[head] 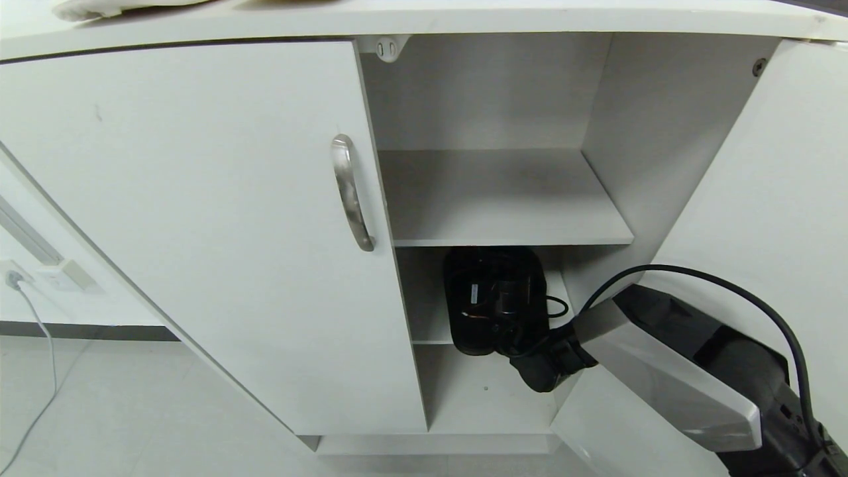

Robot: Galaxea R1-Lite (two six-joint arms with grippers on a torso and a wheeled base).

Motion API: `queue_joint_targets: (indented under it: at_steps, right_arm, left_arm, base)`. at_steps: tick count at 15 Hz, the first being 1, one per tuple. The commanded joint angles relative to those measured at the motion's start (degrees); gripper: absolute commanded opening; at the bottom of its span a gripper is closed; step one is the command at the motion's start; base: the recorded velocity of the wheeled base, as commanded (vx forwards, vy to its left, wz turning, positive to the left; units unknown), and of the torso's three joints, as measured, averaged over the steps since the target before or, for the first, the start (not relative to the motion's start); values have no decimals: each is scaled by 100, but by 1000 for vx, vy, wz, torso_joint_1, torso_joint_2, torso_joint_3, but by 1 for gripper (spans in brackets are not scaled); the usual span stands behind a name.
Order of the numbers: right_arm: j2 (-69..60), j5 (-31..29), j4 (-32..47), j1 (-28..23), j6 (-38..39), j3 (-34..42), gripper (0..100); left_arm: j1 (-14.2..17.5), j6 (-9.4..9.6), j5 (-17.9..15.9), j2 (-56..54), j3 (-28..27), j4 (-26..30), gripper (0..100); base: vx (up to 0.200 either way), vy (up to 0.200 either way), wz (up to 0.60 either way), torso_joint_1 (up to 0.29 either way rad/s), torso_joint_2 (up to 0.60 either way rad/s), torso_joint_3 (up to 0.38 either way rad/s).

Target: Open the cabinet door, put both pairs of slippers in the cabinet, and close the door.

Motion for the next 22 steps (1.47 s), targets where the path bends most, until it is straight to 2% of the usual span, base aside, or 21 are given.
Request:
queue_joint_targets:
  at_steps: [1,4,5,8,14,22]
  right_arm:
    - [3,-1,0,4,-1,13,0]
    - [3,-1,0,4,-1,74,0]
    - [3,-1,0,4,-1,83,100]
    - [-59,-1,-9,13,-9,268,100]
    - [-1017,-9,-510,338,-18,1718,100]
    - [-2353,35,-1450,1032,-1,4522,100]
  left_arm:
    - [0,-2,4,9,1,-1,0]
    - [0,-2,4,9,1,-1,0]
    - [0,-2,4,9,1,-1,0]
    - [0,-2,4,9,1,-1,0]
    - [0,-2,4,9,1,-1,0]
    - [-9,7,4,9,1,-1,0]
  base:
    - [0,0,0,0,0,0]
    - [0,0,0,0,0,0]
    - [0,0,0,0,0,0]
    - [0,0,0,0,0,0]
    - [0,0,0,0,0,0]
    - [0,0,0,0,0,0]
